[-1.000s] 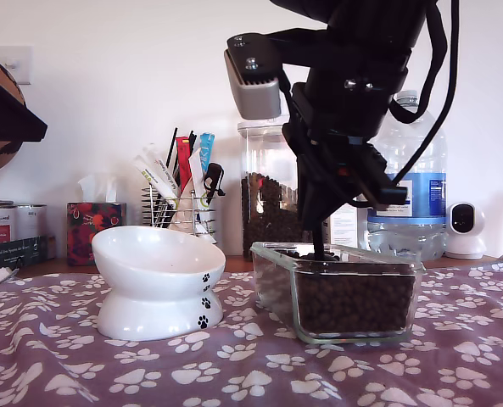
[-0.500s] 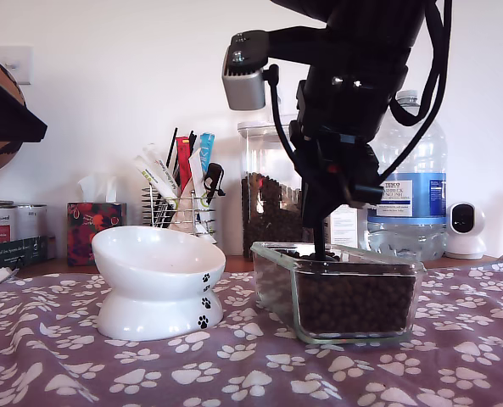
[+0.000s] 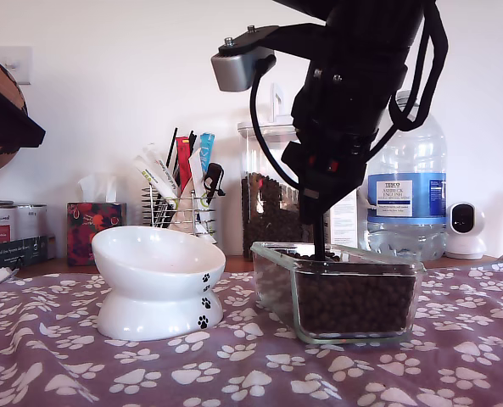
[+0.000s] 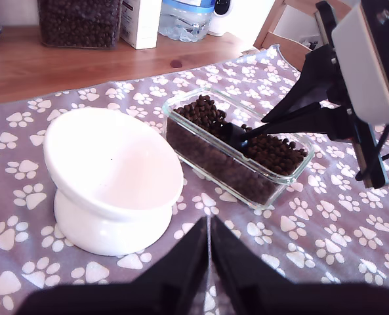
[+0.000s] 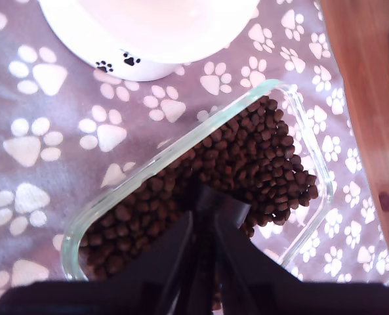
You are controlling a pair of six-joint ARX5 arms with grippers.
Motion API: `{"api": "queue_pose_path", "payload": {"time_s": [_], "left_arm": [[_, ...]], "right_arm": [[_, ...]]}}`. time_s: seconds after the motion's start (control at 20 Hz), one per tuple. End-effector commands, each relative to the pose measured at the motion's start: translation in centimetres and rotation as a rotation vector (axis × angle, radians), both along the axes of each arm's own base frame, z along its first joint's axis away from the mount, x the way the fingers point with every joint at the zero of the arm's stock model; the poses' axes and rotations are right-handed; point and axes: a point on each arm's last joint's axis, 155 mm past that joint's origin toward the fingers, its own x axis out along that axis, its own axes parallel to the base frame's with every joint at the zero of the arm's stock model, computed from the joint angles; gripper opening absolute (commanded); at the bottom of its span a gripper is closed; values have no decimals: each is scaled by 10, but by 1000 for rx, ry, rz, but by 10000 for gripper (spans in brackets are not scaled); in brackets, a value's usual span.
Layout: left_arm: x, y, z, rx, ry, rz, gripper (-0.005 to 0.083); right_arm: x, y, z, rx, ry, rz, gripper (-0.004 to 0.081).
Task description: Measure one spoon of cat food and pour it into the food bowl
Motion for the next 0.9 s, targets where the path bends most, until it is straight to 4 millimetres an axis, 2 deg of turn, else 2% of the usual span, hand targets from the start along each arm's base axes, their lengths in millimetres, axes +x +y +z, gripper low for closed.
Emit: {"api": "queue_pose_path", "payload": {"time_s": [0.0,0.15,0.5,0.85], "left_arm": [[0,0,0,-2,1,-1,-19],[0,0,0,-2,1,-1,-19],[0,0,0,-2,0,-1,-19],[0,0,0,-2,0,-1,-19]], "right_arm": [[-14,-2,-25,-5,81,-20,-12],[-16,-4,-27,19,106,-71,-12],[-53,-24,-51,2,324,-134,-12],[-69,-25,-57,10,409,-139,-12]]}}
